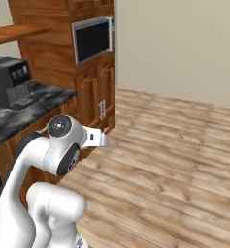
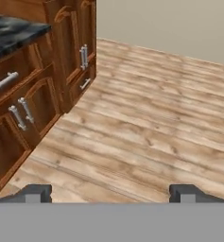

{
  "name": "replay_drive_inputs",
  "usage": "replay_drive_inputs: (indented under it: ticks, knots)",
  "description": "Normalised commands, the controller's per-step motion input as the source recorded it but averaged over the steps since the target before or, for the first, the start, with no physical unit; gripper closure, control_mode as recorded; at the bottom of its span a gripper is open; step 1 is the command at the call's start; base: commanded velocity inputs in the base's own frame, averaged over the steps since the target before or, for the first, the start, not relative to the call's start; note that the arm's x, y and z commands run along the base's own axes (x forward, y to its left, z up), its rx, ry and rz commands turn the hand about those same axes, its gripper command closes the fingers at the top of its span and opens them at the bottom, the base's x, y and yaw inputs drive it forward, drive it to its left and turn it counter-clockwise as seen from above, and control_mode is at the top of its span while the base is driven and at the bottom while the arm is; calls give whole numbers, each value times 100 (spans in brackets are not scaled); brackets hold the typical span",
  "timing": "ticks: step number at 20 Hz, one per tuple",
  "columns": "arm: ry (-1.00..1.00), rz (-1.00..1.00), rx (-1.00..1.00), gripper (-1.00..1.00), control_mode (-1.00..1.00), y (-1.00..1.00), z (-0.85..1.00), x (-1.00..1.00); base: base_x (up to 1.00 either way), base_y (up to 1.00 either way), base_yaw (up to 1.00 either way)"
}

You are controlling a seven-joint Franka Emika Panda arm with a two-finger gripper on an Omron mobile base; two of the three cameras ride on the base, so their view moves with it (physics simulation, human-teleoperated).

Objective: Place the large bottle from the dining counter next to the other large bottle outside the sink, and place the small bottle from the dining counter next to the other small bottle inside the sink.

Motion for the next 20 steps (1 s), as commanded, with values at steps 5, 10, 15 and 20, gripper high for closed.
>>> replay_drive_inputs:
  ticks: [5, 10, 15, 20]
  knots:
    - [0, 0, 0, -100, 100, 0, 0, 0, 95, -28, -51]
    - [0, 0, 0, -100, 100, 0, 0, 0, 99, -28, -46]
    - [0, 0, 0, -100, 100, 0, 0, 0, 100, -25, -46]
    - [0, 0, 0, -100, 100, 0, 0, 0, 99, -19, -49]
